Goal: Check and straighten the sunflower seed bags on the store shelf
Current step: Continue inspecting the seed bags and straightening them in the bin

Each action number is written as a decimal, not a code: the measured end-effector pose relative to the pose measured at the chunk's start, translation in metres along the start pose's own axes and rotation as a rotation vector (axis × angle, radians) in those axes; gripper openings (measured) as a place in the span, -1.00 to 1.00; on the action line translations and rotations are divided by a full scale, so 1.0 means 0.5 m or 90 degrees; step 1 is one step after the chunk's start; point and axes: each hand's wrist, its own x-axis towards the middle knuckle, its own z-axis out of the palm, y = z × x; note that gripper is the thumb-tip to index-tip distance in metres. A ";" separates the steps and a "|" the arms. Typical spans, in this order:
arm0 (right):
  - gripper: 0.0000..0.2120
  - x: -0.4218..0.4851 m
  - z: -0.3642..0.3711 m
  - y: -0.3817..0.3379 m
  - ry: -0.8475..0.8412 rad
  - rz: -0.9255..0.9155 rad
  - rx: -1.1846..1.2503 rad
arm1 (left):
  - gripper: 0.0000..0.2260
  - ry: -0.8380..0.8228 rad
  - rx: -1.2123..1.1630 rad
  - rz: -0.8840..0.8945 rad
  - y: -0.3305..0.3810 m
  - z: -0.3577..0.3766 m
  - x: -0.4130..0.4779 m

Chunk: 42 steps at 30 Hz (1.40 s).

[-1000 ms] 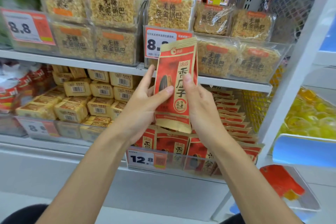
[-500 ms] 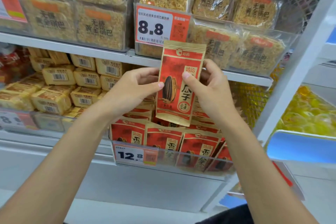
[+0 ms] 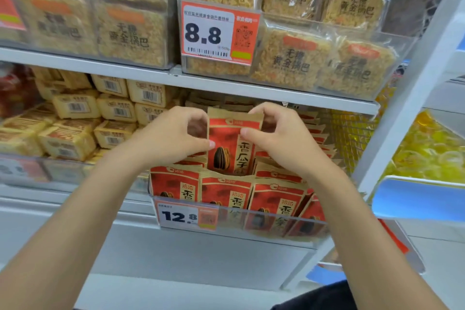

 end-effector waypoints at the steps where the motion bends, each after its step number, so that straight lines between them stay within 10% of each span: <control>1: -0.93 -0.001 -0.004 -0.001 -0.003 0.001 -0.027 | -0.88 -0.014 0.026 -0.001 0.002 -0.003 0.004; 10: -0.86 -0.008 0.007 -0.002 -0.078 -0.003 -0.339 | -0.89 -0.044 0.127 0.002 0.006 0.013 0.026; 27: -0.86 0.086 0.005 -0.020 -0.288 0.048 -0.442 | -0.89 -0.085 0.207 0.064 -0.002 0.011 0.017; 42: -0.89 0.037 -0.043 -0.066 -0.062 -0.086 -0.292 | -0.84 0.076 -0.142 0.035 -0.001 -0.032 -0.004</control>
